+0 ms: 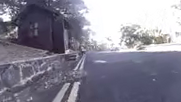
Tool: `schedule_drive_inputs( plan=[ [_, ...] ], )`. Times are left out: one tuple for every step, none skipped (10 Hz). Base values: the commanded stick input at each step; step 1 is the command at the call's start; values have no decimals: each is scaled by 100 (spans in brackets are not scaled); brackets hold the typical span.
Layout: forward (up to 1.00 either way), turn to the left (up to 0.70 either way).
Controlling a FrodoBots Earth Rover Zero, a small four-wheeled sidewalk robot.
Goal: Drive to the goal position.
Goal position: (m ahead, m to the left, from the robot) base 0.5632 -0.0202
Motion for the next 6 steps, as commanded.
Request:
schedule_drive_inputs(
  plan=[
    [100,0],
    [100,0],
    [100,0],
    [100,0],
    [100,0],
    [100,0]
  ],
)
